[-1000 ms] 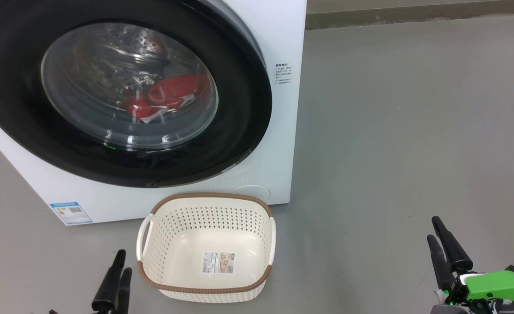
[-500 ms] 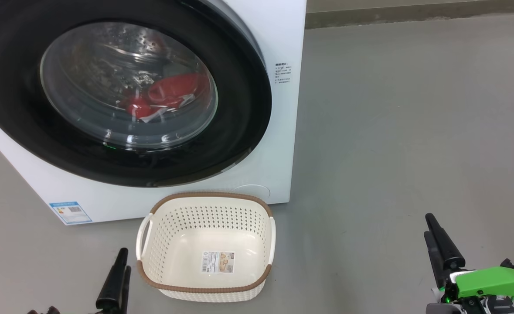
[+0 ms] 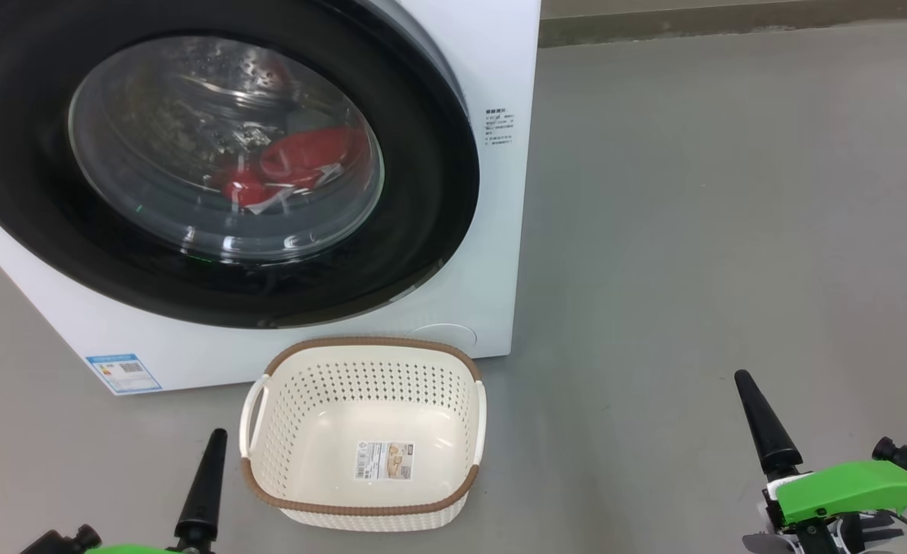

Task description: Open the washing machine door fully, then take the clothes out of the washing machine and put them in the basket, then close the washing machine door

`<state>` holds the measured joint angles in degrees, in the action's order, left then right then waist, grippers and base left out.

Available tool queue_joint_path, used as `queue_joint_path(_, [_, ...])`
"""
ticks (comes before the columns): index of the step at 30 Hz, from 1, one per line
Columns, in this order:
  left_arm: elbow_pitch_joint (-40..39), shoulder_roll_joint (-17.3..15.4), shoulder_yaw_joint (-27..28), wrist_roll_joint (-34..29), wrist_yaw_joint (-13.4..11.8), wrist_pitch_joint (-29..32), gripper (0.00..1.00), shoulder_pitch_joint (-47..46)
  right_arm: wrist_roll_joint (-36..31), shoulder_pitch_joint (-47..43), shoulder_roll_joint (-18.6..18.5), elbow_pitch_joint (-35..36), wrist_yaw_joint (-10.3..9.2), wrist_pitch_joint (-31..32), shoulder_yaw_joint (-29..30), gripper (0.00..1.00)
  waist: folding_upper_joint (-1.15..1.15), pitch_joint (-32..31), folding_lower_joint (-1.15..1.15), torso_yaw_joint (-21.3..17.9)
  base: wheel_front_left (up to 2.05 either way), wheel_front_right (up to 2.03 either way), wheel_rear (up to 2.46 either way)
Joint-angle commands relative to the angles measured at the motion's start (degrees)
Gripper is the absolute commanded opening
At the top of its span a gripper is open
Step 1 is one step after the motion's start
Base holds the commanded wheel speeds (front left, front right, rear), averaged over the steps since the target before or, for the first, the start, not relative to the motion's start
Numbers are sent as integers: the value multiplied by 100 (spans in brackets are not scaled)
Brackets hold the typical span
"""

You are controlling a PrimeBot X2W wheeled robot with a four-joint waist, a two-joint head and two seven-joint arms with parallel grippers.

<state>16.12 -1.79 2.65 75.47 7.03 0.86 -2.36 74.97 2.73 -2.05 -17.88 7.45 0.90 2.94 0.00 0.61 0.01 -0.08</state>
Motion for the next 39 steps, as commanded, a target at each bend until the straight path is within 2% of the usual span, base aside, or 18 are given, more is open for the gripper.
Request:
queue_joint_path(1, [-183, -59, 63, -139, 16, -50, 100, -242, -141, 310, -97, 174, 2, -64, -57, 100, 0, -3, -1, 0, 0, 0, 0])
queue_joint_path(14, [-335, -62, 63, -1141, 3, -270, 100, -284, -1362, 405, -74, 252, 2, -282, -122, 100, 0, 11, -1, -25, 0, 0, 0])
queue_joint_path(39, [-420, -76, 67, -2834, -6, -678, 100, -457, -3057, 609, -96, 352, 2, -687, -323, 100, 0, 115, -1, -5, 0, 0, 0])
